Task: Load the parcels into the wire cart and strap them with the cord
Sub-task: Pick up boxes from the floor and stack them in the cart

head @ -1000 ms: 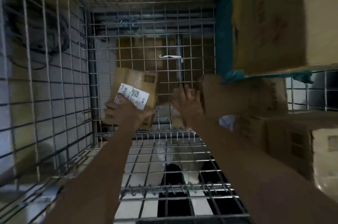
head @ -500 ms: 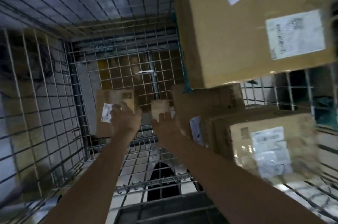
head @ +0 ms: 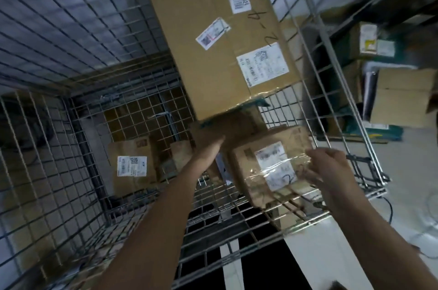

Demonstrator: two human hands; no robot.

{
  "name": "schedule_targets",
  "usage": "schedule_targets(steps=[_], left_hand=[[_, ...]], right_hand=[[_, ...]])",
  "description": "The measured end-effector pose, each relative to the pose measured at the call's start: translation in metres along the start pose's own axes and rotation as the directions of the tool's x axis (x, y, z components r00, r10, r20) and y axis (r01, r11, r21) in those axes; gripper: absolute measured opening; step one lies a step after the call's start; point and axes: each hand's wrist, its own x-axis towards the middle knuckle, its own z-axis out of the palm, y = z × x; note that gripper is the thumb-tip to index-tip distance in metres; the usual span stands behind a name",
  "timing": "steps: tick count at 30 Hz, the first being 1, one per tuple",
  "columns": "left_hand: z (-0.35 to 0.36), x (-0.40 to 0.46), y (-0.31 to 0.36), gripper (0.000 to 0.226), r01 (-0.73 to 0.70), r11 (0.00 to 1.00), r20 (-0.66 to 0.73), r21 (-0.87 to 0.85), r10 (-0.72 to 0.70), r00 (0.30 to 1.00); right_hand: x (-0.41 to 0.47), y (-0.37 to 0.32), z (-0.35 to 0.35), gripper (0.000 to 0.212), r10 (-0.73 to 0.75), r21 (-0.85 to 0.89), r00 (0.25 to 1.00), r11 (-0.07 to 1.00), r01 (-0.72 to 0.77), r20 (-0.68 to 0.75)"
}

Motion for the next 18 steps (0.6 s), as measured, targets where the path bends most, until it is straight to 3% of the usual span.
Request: schedule_targets(steps=[3, 5, 7, 10, 15, 16, 18], left_hand=[[0.011, 0.003, 0.001, 0.046, 0.015, 0.997, 0.048, 0.079, -0.019, 0.999], [0.015, 0.005, 0.006, 0.049, 0.026, 0.992, 0.058, 0.126, -0.034, 0.998], [0.019, 0.009, 0.010, 0.052, 0.015, 0.988, 0.068, 0.151, -0.026, 0.997], [0.026, 0.020, 0.008, 0.054, 0.064, 0.991, 0.031, 0.122, -0.068, 0.997], [0.030, 0.043, 0.010, 0.047, 0.021, 0.985, 0.047, 0.169, -0.029, 0.998], [0.031, 0.049, 0.012, 0.045, 0.019, 0.982, 0.059, 0.189, -0.031, 0.998], [0.032, 0.057, 0.014, 0.042, 0.032, 0.974, 0.111, 0.225, -0.058, 0.992]], right_hand=[[-0.008, 0.012, -0.016, 0.009, 0.234, 0.202, 0.972, 0.951, -0.233, 0.021], [-0.010, 0.017, -0.017, 0.016, 0.293, 0.318, 0.954, 0.901, -0.295, 0.054], [-0.001, 0.021, -0.006, 0.009, 0.355, 0.414, 0.923, 0.825, -0.384, 0.147], [0.012, 0.027, 0.011, 0.037, 0.548, 0.507, 0.814, 0.654, -0.561, 0.194], [0.020, 0.028, 0.038, 0.052, 0.670, 0.593, 0.740, 0.573, -0.566, 0.060], [0.021, 0.031, 0.042, 0.051, 0.705, 0.563, 0.707, 0.558, -0.609, 0.066], [0.018, 0.034, 0.050, 0.050, 0.696, 0.502, 0.713, 0.590, -0.633, 0.082]])
